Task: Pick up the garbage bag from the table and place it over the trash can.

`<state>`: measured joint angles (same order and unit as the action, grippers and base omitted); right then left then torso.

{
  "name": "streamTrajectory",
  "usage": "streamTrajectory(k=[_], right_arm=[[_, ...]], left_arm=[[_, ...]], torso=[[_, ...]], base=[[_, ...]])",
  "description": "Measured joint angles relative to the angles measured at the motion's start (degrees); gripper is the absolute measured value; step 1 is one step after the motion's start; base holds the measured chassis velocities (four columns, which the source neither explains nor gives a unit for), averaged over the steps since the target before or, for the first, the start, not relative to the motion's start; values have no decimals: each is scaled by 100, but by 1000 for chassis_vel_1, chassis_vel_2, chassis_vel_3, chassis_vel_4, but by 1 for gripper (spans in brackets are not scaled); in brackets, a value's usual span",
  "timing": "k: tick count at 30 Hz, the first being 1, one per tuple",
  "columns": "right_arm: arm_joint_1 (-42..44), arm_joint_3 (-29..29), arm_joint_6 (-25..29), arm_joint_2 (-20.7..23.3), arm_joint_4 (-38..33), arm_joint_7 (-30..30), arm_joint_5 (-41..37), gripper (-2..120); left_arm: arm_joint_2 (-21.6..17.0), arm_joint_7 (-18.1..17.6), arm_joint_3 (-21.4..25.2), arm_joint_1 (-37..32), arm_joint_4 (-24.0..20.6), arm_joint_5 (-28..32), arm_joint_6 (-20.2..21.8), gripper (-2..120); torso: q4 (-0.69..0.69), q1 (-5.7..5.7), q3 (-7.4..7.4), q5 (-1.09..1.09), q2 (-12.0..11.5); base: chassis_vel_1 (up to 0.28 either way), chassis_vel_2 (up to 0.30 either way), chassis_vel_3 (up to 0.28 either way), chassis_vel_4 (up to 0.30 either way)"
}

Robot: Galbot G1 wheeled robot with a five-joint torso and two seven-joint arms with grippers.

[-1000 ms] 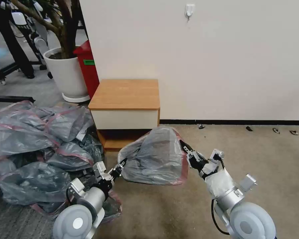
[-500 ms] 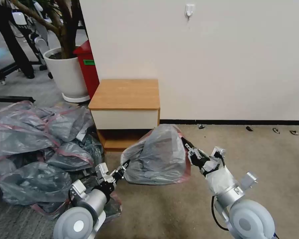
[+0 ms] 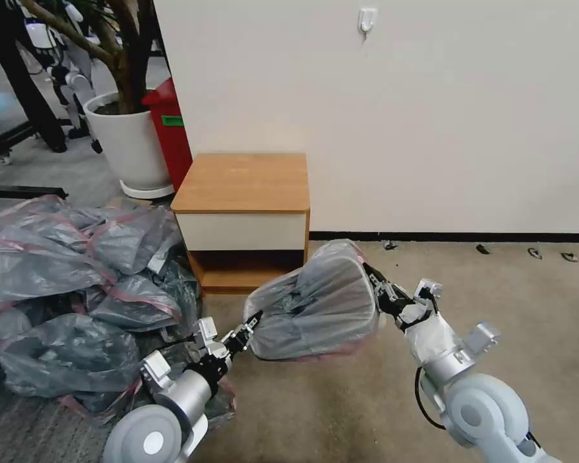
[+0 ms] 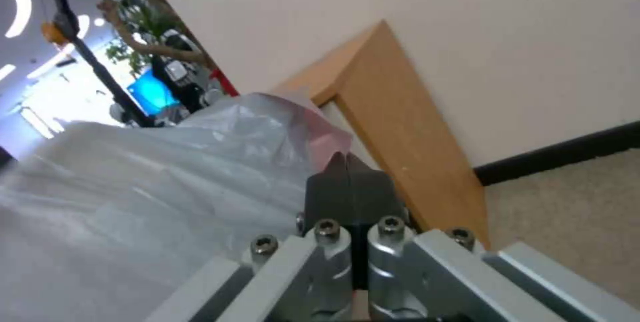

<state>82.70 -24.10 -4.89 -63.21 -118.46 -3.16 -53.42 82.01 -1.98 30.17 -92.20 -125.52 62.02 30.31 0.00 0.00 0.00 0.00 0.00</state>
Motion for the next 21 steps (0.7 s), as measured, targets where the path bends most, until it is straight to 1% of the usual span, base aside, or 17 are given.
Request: streamTrajectory(k=[5,8,21], right_arm=[[-71,3,5,22,232,33,151,0],[-129,8,5,55,508,115,336,0],[-155,-41,-15,137,1014,243,778,0]], left_arm=[[13,28,2,-13,-1,55,-14,8],[39,59,-20,-28,-4,91,-53,8],[72,70,-57,-43,-12,117,-133,8]], torso=[[0,0,0,0,0],[0,0,0,0,0],[0,1,0,1,0]], base=[[0,0,0,0],[0,0,0,0],[0,0,0,0]])
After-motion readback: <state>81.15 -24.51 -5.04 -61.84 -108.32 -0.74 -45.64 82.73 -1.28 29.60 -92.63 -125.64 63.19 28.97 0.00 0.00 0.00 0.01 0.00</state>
